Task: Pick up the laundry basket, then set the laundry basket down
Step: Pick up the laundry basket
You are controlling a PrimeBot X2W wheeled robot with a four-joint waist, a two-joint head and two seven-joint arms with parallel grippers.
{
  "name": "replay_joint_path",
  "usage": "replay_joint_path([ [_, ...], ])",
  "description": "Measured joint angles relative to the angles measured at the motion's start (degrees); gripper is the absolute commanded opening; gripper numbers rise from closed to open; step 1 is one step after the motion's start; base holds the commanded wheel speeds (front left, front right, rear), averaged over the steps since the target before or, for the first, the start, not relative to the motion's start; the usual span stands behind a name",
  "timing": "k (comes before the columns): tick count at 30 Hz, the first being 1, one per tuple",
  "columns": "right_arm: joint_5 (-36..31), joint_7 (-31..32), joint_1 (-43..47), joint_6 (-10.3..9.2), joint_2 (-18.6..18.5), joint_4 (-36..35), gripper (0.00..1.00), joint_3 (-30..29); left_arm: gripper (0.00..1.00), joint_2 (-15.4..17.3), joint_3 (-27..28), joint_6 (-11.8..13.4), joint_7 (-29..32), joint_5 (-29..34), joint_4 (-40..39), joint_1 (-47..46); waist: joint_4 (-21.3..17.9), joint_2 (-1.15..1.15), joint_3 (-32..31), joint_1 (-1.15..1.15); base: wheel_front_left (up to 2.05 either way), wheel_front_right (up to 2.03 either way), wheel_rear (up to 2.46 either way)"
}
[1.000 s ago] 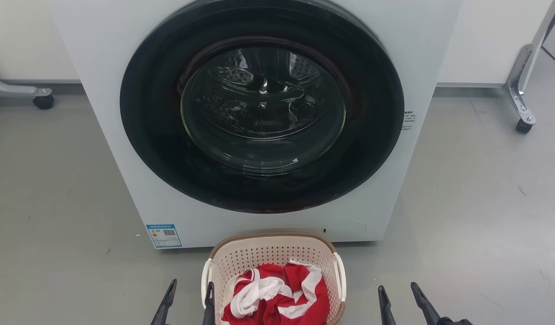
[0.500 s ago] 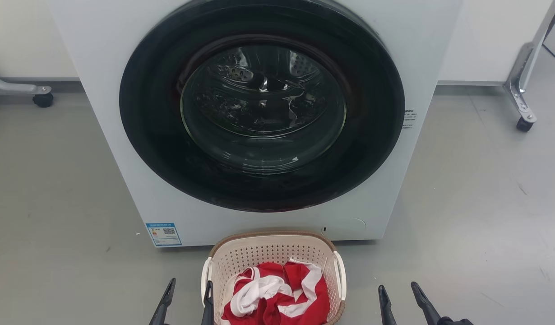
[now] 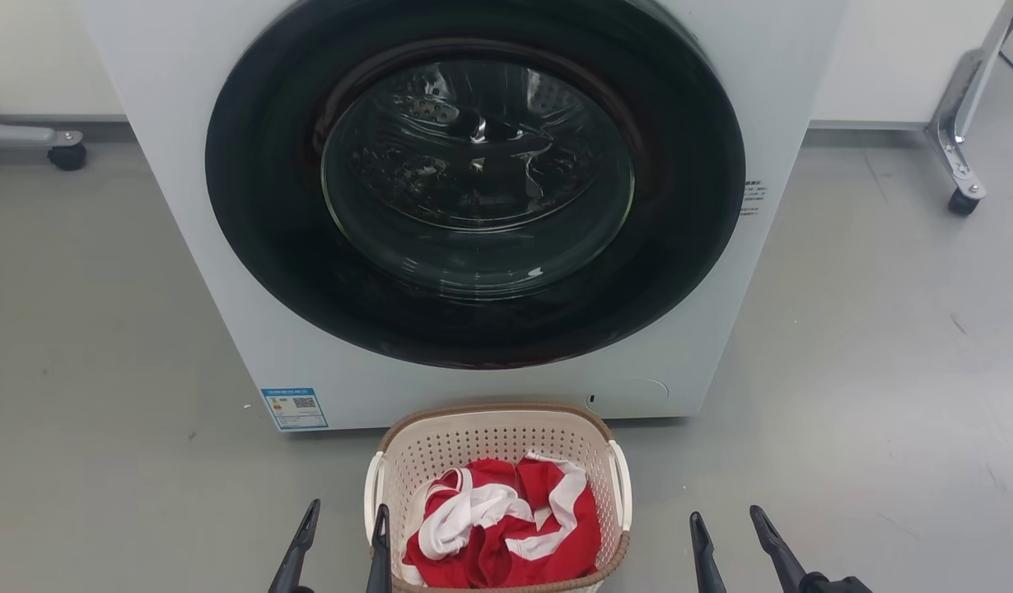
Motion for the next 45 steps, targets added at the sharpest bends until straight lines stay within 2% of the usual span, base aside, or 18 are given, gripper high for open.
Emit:
replay_joint_path([
  [14,-0.85,-0.01,-6.27,0.97,0.01,-0.44,1.0,-0.77,1.0,-0.13,1.23,0.0,0.0,0.19,-0.31,-3.66,-0.59,0.0,6.62,0.0,0.0,0.0,0.0],
  [45,-1.65,-0.26,-28.76,3.15,-0.14,7.76,1.0,-2.56,1.0,-0.78,3.46,0.0,-0.15,0.57,8.12,-25.04,-1.4,0.01,31.15,0.0,0.0,0.0,0.0],
])
